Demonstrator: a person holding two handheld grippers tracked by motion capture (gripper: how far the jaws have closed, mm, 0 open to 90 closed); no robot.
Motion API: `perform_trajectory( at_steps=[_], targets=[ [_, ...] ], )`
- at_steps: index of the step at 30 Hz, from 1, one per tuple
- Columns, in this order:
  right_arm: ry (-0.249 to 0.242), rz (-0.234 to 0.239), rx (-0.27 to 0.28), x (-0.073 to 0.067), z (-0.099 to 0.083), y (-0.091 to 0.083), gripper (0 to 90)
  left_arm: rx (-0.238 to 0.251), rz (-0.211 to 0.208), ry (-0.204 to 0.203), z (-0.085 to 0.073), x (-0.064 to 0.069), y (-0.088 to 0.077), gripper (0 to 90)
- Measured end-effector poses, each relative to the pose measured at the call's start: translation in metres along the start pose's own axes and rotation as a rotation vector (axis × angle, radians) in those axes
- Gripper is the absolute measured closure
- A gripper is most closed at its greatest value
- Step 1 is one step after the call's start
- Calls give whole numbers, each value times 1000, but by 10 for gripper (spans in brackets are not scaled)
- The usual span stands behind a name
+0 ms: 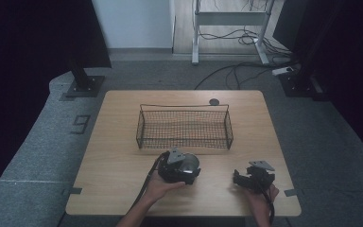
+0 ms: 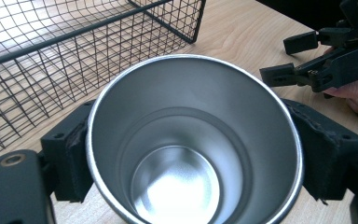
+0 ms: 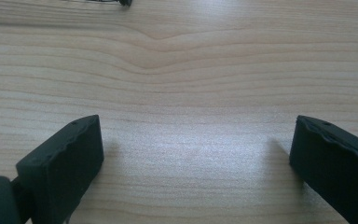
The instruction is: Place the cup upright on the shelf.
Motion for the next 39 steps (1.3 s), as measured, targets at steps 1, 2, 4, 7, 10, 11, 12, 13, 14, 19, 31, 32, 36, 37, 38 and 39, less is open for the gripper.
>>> perform_trajectory(
  at_steps=[1,2,4,7,10,11,12,13,14,19,31,32,36,37,38,39],
  targets=[
    [0,0,0,0,0,0,27,1,0,0,1,0,-1,143],
    [0,0,0,0,0,0,27,3,1,1,1,-1,-2,143],
    [0,0,0,0,0,0,27,8,2,0,3,-2,-4,143],
    [0,0,0,0,0,0,27,20,4,0,8,-3,-10,144],
    [0,0,0,0,0,0,27,30,8,-2,11,-6,-14,144],
    [0,0,0,0,0,0,27,31,9,-3,13,-7,-16,144],
    [0,0,0,0,0,0,27,34,10,-5,14,-8,-17,144],
    [0,0,0,0,0,0,27,35,11,-5,14,-9,-18,143],
    [0,0,0,0,0,0,27,35,11,-4,15,-9,-19,144],
    [0,0,0,0,0,0,27,42,7,-13,17,-11,-22,143],
    [0,0,0,0,0,0,27,45,8,-10,23,-10,-24,144],
    [0,0,0,0,0,0,27,45,8,-10,24,-10,-24,143],
    [0,0,0,0,0,0,27,48,8,-8,26,-10,-25,144],
    [0,0,0,0,0,0,27,48,8,-8,27,-10,-26,144],
    [0,0,0,0,0,0,27,51,7,-9,28,-10,-27,144],
    [0,0,0,0,0,0,27,51,7,-9,28,-10,-27,144]
  ],
)
Point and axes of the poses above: each handheld gripper's, and its own axes: y roughly forward along the jaws, z roughly out of its top, x roughly to its right, the point moved 6 cm from there along y, roughly forward along the jaws, and after that the axes turned 1 degree about -z, right-handed, at the moved point
